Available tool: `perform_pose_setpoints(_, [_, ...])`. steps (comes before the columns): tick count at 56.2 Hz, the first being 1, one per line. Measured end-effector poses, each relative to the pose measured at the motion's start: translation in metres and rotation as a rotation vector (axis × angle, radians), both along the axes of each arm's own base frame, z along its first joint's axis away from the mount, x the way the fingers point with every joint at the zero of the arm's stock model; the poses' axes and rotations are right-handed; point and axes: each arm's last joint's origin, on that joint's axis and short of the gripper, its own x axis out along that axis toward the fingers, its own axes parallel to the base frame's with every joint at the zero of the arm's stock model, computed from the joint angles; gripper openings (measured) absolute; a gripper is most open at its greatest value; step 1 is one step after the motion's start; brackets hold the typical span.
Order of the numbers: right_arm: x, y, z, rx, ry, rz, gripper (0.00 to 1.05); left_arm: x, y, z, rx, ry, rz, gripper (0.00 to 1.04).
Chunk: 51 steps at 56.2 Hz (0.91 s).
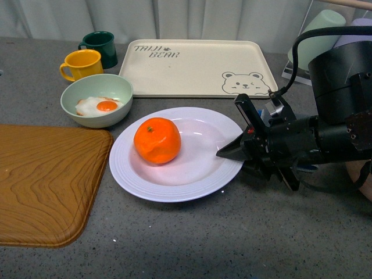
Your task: Place orange and plate with both arms
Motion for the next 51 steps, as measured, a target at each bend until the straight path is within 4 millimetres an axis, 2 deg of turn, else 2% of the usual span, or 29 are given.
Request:
perform_pose_setpoints(14, [0.008,-0.012,0.008,0.049,-0.128,-0.063,0.04,0.0,0.0,0.0,0.0,0.0,0.0,0.98])
perform_pose_setpoints(26, [0.033,-0.014,0.028,0.083,-0.191,-0.08,0.04,0.0,0.0,0.0,0.0,0.0,0.0,0.98])
perform_pose_setpoints(36, [0.075,-0.012,0.038,0.094,-0.227,-0.085,0.04,0.0,0.0,0.0,0.0,0.0,0.0,0.98])
perform_pose_setpoints(51, [0.142,-0.007,0.021,0.088,-0.208,-0.102,0.04,0.0,0.0,0.0,0.0,0.0,0.0,0.98])
